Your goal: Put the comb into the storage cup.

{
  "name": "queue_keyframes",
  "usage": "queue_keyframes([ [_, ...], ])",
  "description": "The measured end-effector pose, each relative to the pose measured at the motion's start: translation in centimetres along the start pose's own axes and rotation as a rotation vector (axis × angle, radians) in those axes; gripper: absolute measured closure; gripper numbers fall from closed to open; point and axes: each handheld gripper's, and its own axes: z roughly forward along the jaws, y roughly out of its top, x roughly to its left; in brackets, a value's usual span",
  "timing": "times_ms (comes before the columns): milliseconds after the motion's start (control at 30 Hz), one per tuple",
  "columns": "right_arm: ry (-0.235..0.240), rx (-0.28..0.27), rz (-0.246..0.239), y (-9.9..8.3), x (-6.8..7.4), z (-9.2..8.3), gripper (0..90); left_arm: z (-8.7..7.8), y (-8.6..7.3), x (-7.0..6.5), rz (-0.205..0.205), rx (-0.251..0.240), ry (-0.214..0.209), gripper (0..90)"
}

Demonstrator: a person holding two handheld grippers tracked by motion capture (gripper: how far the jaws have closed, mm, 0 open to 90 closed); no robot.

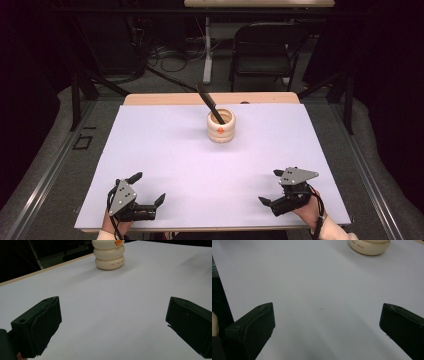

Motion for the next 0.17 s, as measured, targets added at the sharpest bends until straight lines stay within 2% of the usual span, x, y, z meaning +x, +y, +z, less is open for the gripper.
queue_keyframes([
  [167, 0.006, -0.002, 0.004, -0.04, -0.11, 0.03, 0.0, 0.03, -0.01, 0.01, 0.0, 0.003, 0.002, 0.3],
])
